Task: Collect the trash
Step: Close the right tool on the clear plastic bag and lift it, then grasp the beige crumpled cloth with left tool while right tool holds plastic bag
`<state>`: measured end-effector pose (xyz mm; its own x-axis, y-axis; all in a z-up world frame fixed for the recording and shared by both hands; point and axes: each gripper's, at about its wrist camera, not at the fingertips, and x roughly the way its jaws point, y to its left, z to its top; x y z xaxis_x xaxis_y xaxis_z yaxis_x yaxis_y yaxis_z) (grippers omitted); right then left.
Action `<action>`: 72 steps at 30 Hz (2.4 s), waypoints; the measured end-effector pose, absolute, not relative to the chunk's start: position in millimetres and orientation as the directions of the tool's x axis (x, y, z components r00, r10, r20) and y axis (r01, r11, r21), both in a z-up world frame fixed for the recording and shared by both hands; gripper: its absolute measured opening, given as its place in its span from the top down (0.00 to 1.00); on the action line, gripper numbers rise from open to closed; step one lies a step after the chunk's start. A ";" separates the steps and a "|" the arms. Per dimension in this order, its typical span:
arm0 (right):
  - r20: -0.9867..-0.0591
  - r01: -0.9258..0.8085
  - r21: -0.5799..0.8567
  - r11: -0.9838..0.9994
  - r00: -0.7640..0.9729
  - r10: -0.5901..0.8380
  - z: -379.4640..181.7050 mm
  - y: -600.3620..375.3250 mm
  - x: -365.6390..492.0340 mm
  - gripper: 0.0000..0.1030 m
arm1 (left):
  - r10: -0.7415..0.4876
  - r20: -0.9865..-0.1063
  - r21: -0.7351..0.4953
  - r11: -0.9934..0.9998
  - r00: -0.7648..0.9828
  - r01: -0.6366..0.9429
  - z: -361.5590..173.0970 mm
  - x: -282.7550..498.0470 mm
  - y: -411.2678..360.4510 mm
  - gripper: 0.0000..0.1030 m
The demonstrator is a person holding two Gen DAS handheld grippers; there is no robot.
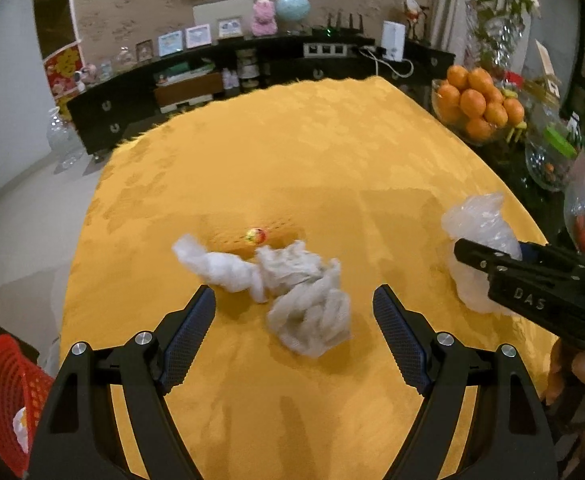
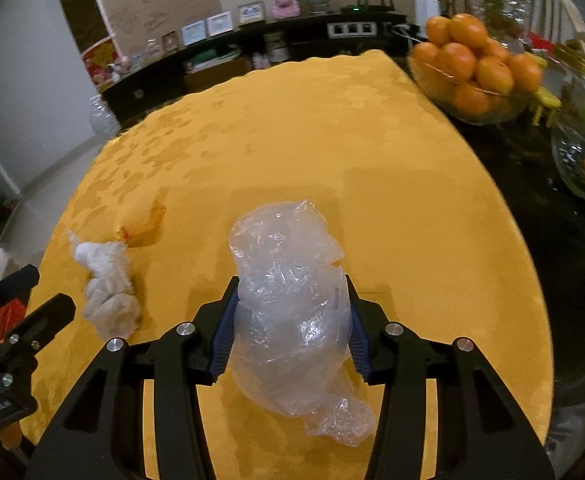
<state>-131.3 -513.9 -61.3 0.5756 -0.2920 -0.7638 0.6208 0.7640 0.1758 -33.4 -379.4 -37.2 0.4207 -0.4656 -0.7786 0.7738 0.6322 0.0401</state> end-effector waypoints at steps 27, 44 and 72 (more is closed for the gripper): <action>-0.751 0.575 0.218 0.788 0.615 -0.242 -63.5 -509.4 -130.5 0.55 | -0.461 -0.805 -0.016 0.645 0.373 0.764 -58.2 -35.0 -311.5 0.73; -0.749 0.339 0.152 0.929 0.653 -0.115 -65.7 -437.7 -92.8 0.55 | -0.415 -0.788 -0.006 0.744 0.454 0.669 -67.0 -31.2 -231.0 0.73; -0.730 0.258 0.063 0.964 0.670 -0.132 -66.9 -352.7 -86.1 0.55 | -0.358 -0.726 -0.043 0.876 0.588 0.480 -19.0 8.0 -133.7 0.73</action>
<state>-86.1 -352.7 -66.9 0.6703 -0.1317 -0.7303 0.2584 0.9639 0.0634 8.0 -133.7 -19.0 0.5876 -0.3579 -0.7257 0.4800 0.8762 -0.0435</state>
